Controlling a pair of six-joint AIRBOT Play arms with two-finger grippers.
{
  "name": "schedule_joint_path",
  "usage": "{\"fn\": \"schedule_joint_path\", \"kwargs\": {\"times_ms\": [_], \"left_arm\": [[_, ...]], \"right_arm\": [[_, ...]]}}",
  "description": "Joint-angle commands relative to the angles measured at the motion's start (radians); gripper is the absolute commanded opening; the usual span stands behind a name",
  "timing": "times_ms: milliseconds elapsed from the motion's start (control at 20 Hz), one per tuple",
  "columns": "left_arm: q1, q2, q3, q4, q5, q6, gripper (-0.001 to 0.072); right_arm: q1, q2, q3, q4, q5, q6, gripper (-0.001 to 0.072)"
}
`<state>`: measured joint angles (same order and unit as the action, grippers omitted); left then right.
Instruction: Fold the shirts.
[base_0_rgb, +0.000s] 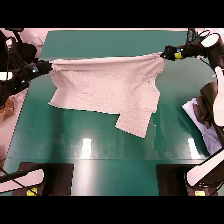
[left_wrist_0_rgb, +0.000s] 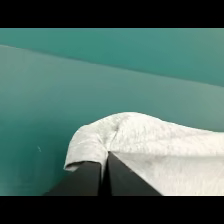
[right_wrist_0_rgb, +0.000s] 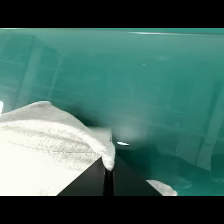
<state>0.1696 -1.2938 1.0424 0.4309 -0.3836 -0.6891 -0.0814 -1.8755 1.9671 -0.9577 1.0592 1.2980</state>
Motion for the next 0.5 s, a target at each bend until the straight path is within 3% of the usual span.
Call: {"fn": "schedule_joint_path", "kwargs": {"times_ms": [0, 150, 300, 450], "left_arm": [[-0.002, -0.043, 0.001, 0.003, 0.003, 0.048, 0.0026], [-0.002, -0.049, 0.001, 0.004, -0.068, 0.132, 0.0026], [-0.002, -0.048, 0.001, 0.013, -0.080, 0.142, 0.0026], [-0.002, -0.048, 0.001, 0.144, -0.072, 0.140, 0.0026]], "right_arm": [[0.001, -0.032, 0.000, -0.003, -0.002, -0.010, 0.0014], [0.004, -0.033, 0.001, -0.003, 0.076, -0.010, 0.0012], [0.029, -0.033, 0.001, -0.003, 0.180, -0.009, 0.0013], [0.071, -0.031, 0.001, -0.007, 0.232, 0.026, 0.0012]]}}
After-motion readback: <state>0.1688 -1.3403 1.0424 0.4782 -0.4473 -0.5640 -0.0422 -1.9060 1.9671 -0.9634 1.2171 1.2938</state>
